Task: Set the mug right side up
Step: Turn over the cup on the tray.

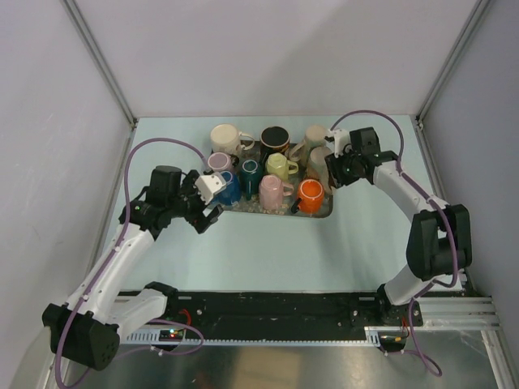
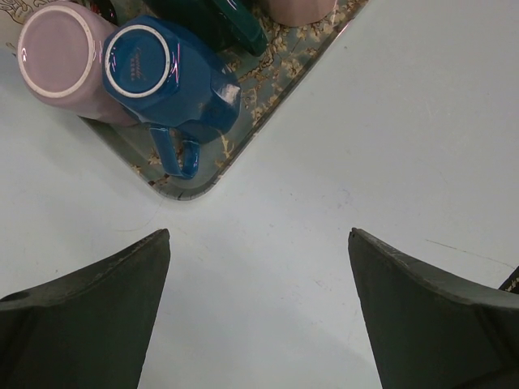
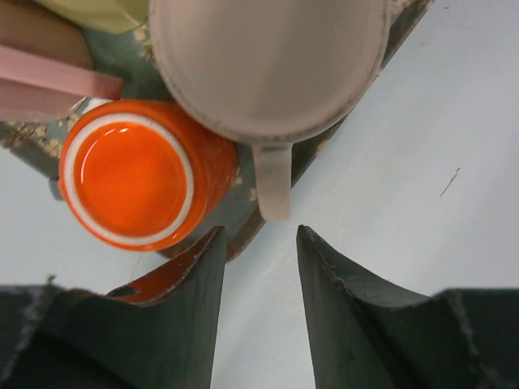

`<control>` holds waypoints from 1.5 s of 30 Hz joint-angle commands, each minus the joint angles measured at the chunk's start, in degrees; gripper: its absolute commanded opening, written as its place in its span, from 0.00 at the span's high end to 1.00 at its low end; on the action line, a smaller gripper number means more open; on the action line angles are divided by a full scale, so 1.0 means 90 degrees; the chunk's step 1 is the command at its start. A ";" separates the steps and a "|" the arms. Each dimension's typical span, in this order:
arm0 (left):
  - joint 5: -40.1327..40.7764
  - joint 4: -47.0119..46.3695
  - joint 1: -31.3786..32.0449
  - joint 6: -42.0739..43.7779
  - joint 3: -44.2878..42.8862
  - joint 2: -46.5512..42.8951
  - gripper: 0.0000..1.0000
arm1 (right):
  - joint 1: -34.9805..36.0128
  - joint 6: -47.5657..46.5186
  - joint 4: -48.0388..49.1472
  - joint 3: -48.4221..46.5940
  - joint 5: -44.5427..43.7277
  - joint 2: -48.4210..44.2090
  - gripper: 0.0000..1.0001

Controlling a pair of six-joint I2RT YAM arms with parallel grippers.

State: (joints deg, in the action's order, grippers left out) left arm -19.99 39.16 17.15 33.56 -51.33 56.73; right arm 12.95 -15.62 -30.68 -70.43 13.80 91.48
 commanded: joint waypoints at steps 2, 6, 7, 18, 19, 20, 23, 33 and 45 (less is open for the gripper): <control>0.0016 -0.0088 0.0041 0.0062 -0.0211 -0.0023 0.04 | 0.0044 0.0122 0.0675 -0.0332 -0.0360 0.0288 0.54; 0.0062 -0.0093 0.0043 0.0071 -0.0223 -0.0010 0.04 | 0.0059 0.0084 0.0729 -0.0368 -0.0359 0.0544 0.45; 0.0072 -0.0098 0.0046 0.0070 -0.0228 -0.0002 0.04 | 0.0057 0.0075 0.0736 -0.0373 -0.0355 0.0590 0.43; 0.0179 -0.0106 0.0038 0.0128 -0.0311 0.0046 0.04 | 0.0096 0.0082 0.0934 -0.0401 -0.0271 0.1014 0.45; 0.0194 -0.0104 0.0043 0.0148 -0.0317 0.0045 0.04 | 0.0110 0.0073 0.0941 -0.0404 -0.0258 0.1050 0.46; 0.0211 -0.0103 0.0041 0.0163 -0.0324 0.0050 0.04 | 0.0122 0.0065 0.0944 -0.0405 -0.0232 0.1072 0.48; 0.0242 -0.0109 0.0038 0.0207 -0.0333 0.0056 0.04 | 0.0173 0.0063 0.0942 -0.0407 -0.0186 0.1148 0.52; 0.0236 -0.0105 0.0051 0.0297 -0.0381 0.0089 0.04 | 0.0123 0.0072 0.0890 -0.0409 -0.0248 0.1113 0.95; 0.0120 -0.0108 0.0123 0.0589 -0.0517 0.0336 0.04 | -0.0133 0.0043 0.0368 -0.0414 -0.0126 -0.0158 1.00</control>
State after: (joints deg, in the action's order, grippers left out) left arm -18.22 38.72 17.39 36.62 -53.06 58.81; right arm 13.26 -15.07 -28.23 -71.50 12.32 97.47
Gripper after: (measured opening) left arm 0.961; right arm 0.259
